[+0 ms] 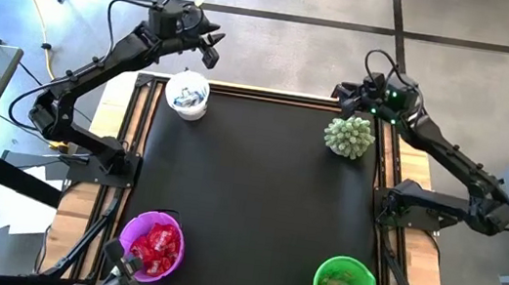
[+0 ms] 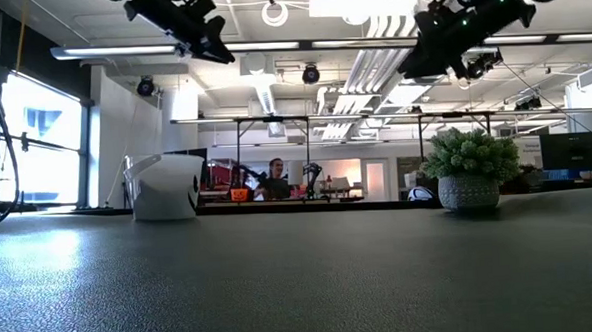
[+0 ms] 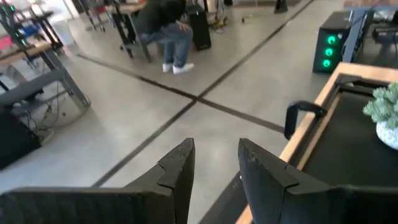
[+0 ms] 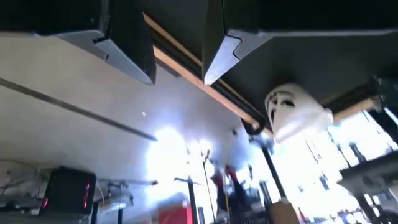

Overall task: Sort candy
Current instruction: Return to Home Position

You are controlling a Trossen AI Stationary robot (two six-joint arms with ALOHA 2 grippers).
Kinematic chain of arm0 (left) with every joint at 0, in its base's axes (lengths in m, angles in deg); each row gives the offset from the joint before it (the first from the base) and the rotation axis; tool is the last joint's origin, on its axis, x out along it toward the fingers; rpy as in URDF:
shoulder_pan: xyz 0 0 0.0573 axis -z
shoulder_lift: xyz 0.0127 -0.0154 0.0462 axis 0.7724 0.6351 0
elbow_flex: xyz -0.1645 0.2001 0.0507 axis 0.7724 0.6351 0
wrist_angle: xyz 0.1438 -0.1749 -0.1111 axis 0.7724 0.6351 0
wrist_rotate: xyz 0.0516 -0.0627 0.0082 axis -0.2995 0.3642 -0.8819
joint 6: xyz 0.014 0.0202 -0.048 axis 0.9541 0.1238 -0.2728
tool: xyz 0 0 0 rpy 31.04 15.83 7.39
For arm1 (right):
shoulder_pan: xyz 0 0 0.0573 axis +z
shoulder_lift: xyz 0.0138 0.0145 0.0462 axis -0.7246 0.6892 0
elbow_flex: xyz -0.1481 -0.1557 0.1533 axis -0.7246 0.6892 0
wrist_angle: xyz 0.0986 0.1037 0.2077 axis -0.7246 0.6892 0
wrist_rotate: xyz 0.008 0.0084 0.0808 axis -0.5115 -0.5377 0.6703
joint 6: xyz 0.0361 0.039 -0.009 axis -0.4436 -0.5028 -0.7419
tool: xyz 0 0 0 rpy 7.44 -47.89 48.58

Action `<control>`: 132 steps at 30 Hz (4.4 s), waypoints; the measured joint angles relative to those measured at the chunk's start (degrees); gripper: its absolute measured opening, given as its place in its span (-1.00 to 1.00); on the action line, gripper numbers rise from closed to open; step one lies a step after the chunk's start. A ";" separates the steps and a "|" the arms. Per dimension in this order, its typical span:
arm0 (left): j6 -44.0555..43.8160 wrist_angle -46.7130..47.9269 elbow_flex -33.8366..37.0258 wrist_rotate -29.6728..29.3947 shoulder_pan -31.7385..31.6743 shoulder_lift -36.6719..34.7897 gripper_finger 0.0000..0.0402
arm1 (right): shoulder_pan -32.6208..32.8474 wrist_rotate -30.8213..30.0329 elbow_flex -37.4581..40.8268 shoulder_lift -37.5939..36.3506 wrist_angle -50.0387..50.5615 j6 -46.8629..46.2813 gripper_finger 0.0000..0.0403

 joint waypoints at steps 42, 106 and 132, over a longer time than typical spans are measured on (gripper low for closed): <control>5.51 -0.15 0.02 0.90 0.07 -0.17 -0.44 | 7.06 13.03 24.90 -2.40 -31.94 -18.47 -0.38; -9.09 2.79 0.00 10.40 7.77 -9.28 -0.44 | 78.58 -48.28 45.47 -10.82 -46.28 -32.20 -0.37; -10.25 2.87 0.00 10.25 10.21 -9.53 -0.44 | 78.93 -46.24 45.47 -10.84 -38.94 -26.37 -0.37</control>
